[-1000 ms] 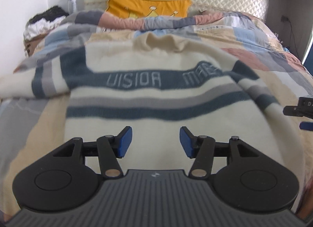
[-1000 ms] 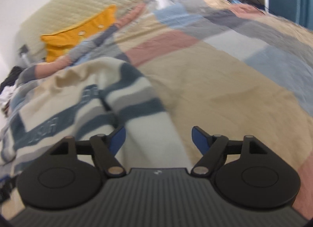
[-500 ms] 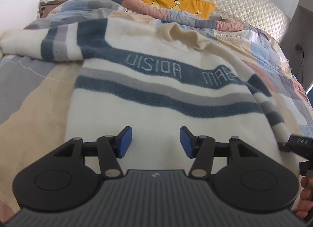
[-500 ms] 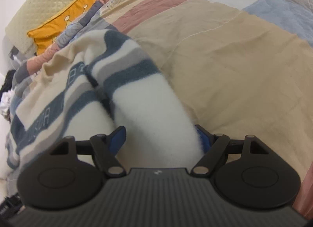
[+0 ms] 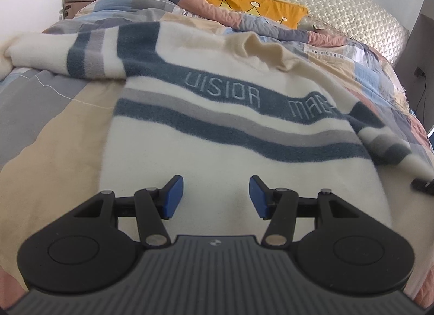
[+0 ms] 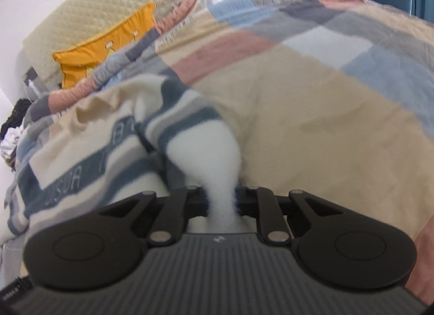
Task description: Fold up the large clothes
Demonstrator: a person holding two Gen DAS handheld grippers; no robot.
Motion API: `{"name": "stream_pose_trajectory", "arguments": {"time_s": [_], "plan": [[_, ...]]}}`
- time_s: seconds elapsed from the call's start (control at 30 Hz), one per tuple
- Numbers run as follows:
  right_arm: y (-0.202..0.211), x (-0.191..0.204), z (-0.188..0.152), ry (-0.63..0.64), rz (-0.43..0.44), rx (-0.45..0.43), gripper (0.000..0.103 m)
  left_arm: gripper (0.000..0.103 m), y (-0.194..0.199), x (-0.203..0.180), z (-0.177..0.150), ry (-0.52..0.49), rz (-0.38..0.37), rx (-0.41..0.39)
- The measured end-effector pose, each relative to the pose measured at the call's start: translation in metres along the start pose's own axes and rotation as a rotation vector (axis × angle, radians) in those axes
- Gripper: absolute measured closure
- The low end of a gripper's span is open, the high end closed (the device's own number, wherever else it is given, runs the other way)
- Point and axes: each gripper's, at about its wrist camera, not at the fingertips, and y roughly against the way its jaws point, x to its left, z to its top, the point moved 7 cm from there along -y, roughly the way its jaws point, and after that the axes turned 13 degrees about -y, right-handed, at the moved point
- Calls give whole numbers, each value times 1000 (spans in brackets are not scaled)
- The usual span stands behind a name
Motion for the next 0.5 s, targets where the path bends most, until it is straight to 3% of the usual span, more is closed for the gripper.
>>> {"name": "stream_pose_trajectory", "arguments": {"time_s": [0.07,0.17,0.5], "plan": [[3,2,17,22,13,-15,87,43,0,-1,0,-6,3,2],[4,8,48,171,-7,-33,87,43,-1,-1,1,5,3,-2],[-15,27,204,427,-115,-116,87,43,-7,-2,5,41,-34,-1]]}}
